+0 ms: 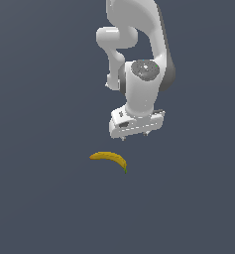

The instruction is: Pick up the object and move it to a goal position.

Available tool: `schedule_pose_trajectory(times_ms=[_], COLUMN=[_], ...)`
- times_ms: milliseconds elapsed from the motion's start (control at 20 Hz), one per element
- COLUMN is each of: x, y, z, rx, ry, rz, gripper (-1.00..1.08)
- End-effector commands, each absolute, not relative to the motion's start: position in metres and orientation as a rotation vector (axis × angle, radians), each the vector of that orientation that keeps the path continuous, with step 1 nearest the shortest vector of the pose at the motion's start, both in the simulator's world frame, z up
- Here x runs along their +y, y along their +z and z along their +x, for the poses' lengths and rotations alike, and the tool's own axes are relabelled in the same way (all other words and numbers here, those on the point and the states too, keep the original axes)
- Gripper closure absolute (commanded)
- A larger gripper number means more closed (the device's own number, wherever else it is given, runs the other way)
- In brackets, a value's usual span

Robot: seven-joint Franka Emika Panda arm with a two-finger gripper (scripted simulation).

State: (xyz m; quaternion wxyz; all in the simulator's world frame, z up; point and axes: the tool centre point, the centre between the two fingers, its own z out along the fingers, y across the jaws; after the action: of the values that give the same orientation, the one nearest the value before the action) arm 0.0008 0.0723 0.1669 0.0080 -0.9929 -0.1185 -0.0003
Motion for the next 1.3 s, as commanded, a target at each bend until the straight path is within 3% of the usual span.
schedule_pose_trajectory(times_ms=[0,1250], x=[0.068,0.003], y=[0.163,0.104], z=[0.003,0.026], rx=[-0.434,-1.309], ry=[-0.001,0.004], rz=[-3.098,-2.857], gripper=[-0.92,-0.92])
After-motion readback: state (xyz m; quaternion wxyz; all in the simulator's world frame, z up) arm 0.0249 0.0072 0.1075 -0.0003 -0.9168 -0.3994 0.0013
